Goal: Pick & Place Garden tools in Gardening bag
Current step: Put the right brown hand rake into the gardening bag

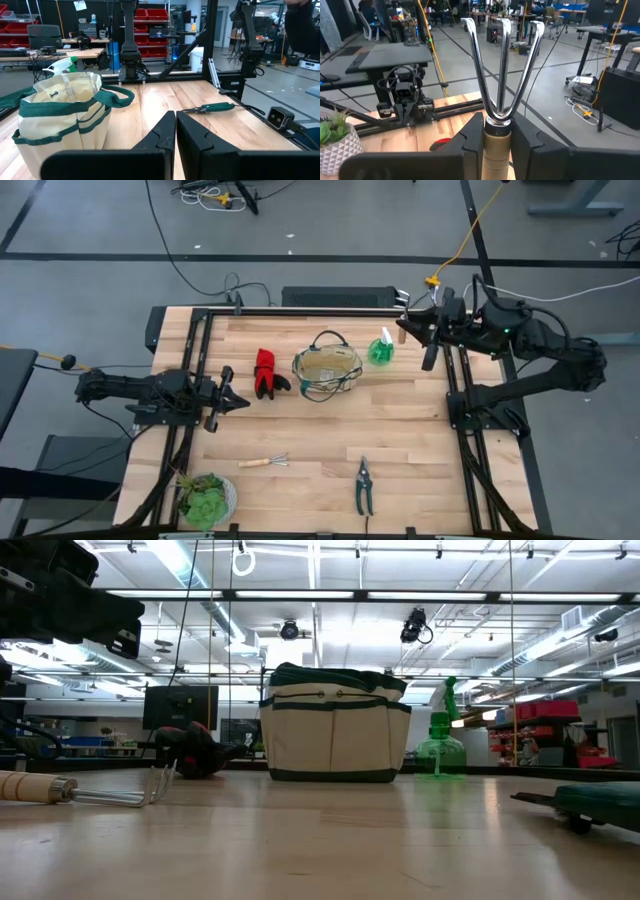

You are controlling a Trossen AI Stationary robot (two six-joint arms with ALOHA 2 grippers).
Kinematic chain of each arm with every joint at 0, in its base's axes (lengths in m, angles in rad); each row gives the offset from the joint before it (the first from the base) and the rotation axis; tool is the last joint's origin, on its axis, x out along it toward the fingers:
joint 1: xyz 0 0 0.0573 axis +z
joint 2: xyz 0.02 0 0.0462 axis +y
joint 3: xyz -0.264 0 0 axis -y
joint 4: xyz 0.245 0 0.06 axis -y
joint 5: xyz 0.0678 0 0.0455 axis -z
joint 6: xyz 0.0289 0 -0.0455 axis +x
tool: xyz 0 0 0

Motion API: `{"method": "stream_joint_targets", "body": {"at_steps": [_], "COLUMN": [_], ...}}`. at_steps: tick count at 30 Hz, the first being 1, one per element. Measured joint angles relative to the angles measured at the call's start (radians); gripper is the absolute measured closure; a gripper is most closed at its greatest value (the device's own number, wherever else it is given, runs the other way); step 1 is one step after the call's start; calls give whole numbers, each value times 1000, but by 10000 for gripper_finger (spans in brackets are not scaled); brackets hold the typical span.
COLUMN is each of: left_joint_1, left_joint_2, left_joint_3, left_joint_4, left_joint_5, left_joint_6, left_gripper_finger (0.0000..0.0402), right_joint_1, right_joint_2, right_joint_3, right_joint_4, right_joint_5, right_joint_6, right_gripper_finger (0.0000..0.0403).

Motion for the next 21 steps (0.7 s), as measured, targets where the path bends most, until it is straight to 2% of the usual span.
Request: {"method": "stream_joint_targets", "body": {"at_steps": [7, 21], "left_joint_1": [0, 0], "left_joint_2": [0, 0], "left_joint_3": [0, 0], "left_joint_4": [0, 0], "left_joint_5": [0, 0], "left_joint_6": [0, 0], "left_gripper_finger": [381, 381], "right_joint_1": [-1, -9], "right_joint_2": [62, 188], "right_joint_3": [18, 221], "right_joint_4": [-1, -135], "right_joint_5": [-45, -53], "right_joint_6": [-14, 0], "right_gripper_finger": [346, 346]}}
